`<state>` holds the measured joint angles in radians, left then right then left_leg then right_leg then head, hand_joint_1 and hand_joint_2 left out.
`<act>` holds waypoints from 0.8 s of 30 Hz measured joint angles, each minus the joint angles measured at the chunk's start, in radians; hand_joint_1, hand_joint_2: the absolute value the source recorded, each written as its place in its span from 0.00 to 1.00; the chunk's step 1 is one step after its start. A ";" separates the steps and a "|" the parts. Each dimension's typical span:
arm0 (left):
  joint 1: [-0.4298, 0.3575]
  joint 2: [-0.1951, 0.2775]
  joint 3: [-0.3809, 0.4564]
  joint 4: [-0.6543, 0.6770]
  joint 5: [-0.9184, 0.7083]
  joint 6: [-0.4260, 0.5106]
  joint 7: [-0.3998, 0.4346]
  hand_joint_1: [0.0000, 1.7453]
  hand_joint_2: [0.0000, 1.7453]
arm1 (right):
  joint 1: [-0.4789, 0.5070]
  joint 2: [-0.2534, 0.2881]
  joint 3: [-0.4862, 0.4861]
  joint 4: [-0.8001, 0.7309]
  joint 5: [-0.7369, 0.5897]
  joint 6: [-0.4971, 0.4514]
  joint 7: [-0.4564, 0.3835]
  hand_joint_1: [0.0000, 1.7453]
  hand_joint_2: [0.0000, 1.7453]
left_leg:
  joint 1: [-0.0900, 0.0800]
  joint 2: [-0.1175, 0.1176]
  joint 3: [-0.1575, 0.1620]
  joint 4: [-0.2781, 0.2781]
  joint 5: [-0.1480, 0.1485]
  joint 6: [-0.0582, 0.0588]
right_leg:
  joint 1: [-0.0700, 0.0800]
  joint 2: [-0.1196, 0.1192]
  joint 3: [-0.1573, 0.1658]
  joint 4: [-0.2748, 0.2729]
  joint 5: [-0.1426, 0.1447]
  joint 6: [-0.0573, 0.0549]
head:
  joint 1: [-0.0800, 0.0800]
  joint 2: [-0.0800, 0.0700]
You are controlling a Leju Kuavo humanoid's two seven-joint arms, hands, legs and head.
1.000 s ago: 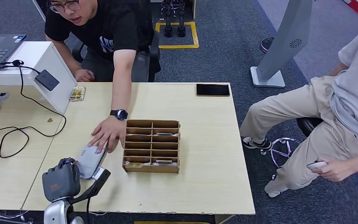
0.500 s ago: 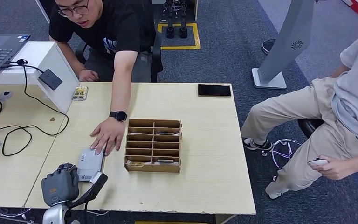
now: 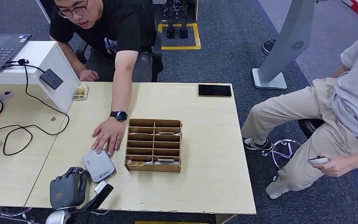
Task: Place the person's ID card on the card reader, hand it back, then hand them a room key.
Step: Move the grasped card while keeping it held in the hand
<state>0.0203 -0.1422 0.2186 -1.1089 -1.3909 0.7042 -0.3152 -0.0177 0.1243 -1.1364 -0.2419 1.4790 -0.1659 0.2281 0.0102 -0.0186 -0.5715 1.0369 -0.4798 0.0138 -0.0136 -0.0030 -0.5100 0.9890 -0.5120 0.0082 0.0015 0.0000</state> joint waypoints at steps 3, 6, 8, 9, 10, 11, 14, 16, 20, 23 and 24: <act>-0.003 -0.010 0.016 0.000 0.000 0.000 -0.001 1.00 1.00 | 0.000 0.000 0.000 0.000 0.000 0.000 0.000 0.00 1.00 | 0.000 0.000 0.000 0.000 0.000 0.000 | 0.000 0.000 0.000 0.000 0.000 0.000 | 0.000 0.000; -0.005 -0.016 0.023 0.000 0.000 0.000 -0.002 1.00 1.00 | 0.000 0.000 0.000 0.000 0.000 0.000 0.000 0.00 1.00 | 0.000 0.000 0.000 0.000 0.000 0.000 | 0.001 0.001 0.000 0.000 0.000 0.000 | 0.000 0.000; -0.005 -0.018 0.026 0.000 0.000 0.000 -0.003 1.00 1.00 | 0.000 0.000 0.000 0.000 0.000 0.000 0.000 0.00 1.00 | 0.000 0.000 0.000 0.000 0.000 0.000 | 0.001 0.001 -0.001 0.000 0.000 0.000 | 0.000 0.000; -0.006 -0.019 0.028 0.000 0.000 0.000 -0.005 1.00 1.00 | 0.000 0.000 0.000 0.000 0.000 0.000 0.000 0.00 1.00 | 0.000 0.000 0.000 0.000 0.000 0.000 | 0.001 0.001 -0.001 0.000 0.000 -0.001 | 0.000 0.000; -0.006 -0.021 0.030 0.000 -0.001 0.000 -0.007 1.00 1.00 | 0.000 0.000 0.000 0.000 0.000 0.000 0.000 0.00 1.00 | 0.000 0.000 0.000 0.000 0.000 0.000 | 0.001 0.001 -0.001 0.000 0.000 -0.001 | 0.000 0.000; -0.006 -0.022 0.033 0.000 -0.001 0.000 -0.009 1.00 1.00 | 0.000 0.000 0.000 0.000 0.000 0.000 0.000 0.00 1.00 | 0.000 0.001 0.000 0.000 0.000 0.000 | 0.001 0.001 -0.001 0.000 0.000 -0.001 | 0.000 0.000; -0.007 -0.026 0.043 0.000 -0.002 0.000 -0.016 1.00 1.00 | 0.000 0.000 0.000 0.000 0.002 0.000 0.000 0.00 1.00 | 0.000 0.001 0.000 0.000 0.000 0.000 | 0.000 0.001 -0.001 0.000 0.000 -0.001 | 0.000 0.000; -0.008 -0.029 0.049 0.000 -0.002 0.000 -0.024 1.00 1.00 | 0.000 0.000 0.000 0.000 0.005 0.000 -0.001 0.00 1.00 | 0.000 0.001 0.000 0.000 0.000 0.000 | 0.000 0.001 -0.001 0.000 0.000 -0.001 | 0.000 0.000; -0.013 -0.045 0.076 0.000 0.016 0.000 -0.073 1.00 1.00 | 0.000 0.000 0.000 0.000 0.010 -0.001 -0.008 0.00 1.00 | 0.000 0.001 0.000 0.000 0.000 0.000 | 0.000 0.001 -0.001 0.000 0.000 -0.001 | 0.000 0.000; -0.032 -0.085 0.138 0.006 0.156 0.000 -0.201 1.00 1.00 | 0.000 0.000 0.000 0.000 0.011 -0.003 -0.010 0.00 1.00 | 0.000 0.001 0.000 0.000 0.000 0.000 | 0.000 0.001 -0.001 0.000 0.000 0.000 | 0.000 0.000; -0.042 -0.104 0.163 0.012 0.238 -0.001 -0.248 1.00 1.00 | 0.000 0.000 0.000 0.000 0.012 -0.005 -0.010 0.00 1.00 | 0.000 0.001 0.000 0.000 0.000 0.000 | 0.000 0.001 -0.001 0.000 0.000 0.000 | 0.000 0.000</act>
<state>-0.0216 -0.2460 0.3814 -1.0974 -1.1529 0.7036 -0.5636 -0.0175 0.1246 -1.1366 -0.2420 1.4905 -0.1708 0.2186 0.0104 -0.0177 -0.5717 1.0368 -0.4797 0.0136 -0.0135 -0.0020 -0.5112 0.9891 -0.5121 0.0079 0.0014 0.0000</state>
